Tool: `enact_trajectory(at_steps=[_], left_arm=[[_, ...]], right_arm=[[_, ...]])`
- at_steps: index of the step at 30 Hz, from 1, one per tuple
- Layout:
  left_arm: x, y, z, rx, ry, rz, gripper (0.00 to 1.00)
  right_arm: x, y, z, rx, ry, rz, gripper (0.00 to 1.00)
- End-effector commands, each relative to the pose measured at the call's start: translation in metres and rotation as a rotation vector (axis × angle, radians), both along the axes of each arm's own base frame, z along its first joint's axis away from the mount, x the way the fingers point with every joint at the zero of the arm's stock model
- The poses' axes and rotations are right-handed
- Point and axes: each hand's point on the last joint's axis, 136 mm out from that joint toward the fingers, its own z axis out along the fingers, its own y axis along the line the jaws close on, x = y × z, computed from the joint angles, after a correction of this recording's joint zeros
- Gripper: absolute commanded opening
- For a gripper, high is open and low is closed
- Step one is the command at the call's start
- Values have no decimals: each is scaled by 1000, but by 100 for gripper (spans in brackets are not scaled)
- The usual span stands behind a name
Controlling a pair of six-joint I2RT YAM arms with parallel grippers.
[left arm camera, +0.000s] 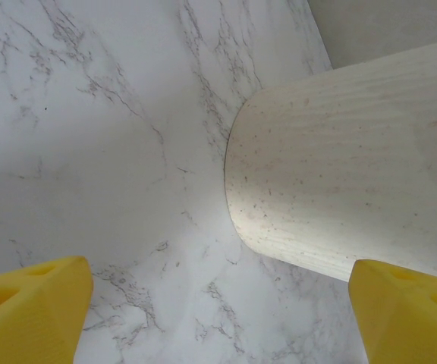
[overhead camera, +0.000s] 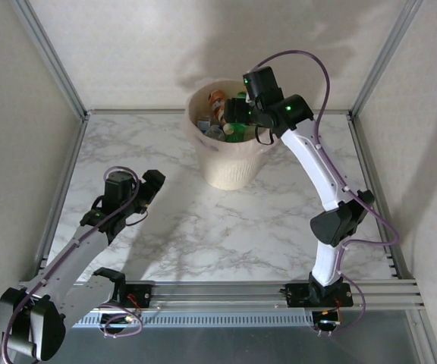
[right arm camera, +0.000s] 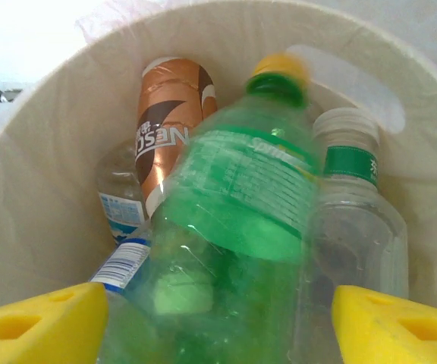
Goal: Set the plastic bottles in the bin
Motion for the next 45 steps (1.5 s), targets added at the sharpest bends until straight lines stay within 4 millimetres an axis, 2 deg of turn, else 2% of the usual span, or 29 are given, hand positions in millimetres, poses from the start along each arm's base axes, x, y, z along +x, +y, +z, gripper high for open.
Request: enact_trajectory(at_steps=[1, 10, 13, 18, 21, 24, 29, 31, 34, 39, 43, 45], left_arm=[[2, 1, 0, -6, -10, 3, 87], [2, 2, 4, -6, -17, 6, 87], [2, 2, 6, -8, -20, 6, 87], [2, 2, 7, -7, -23, 5, 87], [1, 2, 6, -5, -20, 6, 87], [1, 2, 5, -4, -18, 6, 88], [1, 3, 3, -1, -13, 6, 88], [1, 2, 4, -1, -16, 6, 88], [1, 2, 4, -2, -17, 4, 88], [7, 3, 15, 13, -37, 6, 88], [23, 6, 48, 51, -112, 8, 91], [35, 12, 73, 97, -176, 27, 93]], right_arm=[[3, 0, 3, 2, -12, 7, 80], [0, -2, 13, 21, -32, 5, 79], [-1, -4, 16, 27, -43, 3, 72], [-2, -4, 20, 35, -58, -1, 55], [-2, -3, 13, 34, -42, -1, 48], [-2, -6, -4, 12, -14, -20, 42], [-1, -13, -27, -28, 14, -50, 39], [-2, -13, -28, -27, 14, -51, 38], [-6, -13, -10, 8, -28, -45, 46], [-32, -20, 43, 75, -170, -30, 71], [-66, -42, 70, 137, -319, -52, 83], [-84, -63, 72, 175, -396, -89, 92]])
